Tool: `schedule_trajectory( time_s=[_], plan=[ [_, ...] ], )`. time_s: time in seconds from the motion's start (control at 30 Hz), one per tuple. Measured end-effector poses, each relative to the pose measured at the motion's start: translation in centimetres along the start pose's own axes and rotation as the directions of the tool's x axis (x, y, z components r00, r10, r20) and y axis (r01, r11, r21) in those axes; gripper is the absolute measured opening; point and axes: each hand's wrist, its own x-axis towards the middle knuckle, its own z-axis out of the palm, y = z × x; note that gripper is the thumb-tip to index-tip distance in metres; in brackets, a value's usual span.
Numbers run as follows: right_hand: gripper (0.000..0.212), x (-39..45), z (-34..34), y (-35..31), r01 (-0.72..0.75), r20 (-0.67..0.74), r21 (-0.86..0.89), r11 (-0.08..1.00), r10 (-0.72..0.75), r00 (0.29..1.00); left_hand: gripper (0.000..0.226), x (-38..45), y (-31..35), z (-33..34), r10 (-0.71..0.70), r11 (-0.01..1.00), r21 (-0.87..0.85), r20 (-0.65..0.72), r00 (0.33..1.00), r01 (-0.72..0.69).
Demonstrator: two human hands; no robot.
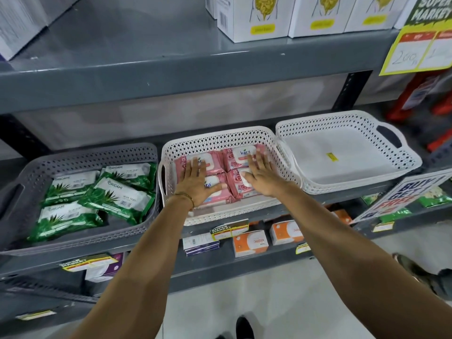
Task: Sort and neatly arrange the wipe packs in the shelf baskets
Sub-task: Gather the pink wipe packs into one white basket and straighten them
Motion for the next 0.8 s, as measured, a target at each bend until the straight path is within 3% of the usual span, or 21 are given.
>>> schedule_trajectory(
  time_s=[0.23,0.43,0.8],
  plan=[
    [0.067,-0.4,-0.4,0.0,0.026,-0.012,-0.017,1.000,-0.026,1.000,0.098,0.1,-0.1,-0.1,-0.008,1.000,0.000,-0.046,0.999,0.008],
    [0.064,0.6,-0.8,-0.9,0.074,-0.187,-0.193,0.978,-0.110,0.976,0.095,0.4,0.4,-0.4,-0.012,1.000,0.018,-0.119,0.993,0.014],
    [0.062,2.1,-0.1,-1.2,0.058,-0.105,-0.203,0.977,-0.081,0.991,0.078,2.4,0.5,0.6,0.024,1.000,-0.018,-0.070,0.997,-0.026]
  ],
)
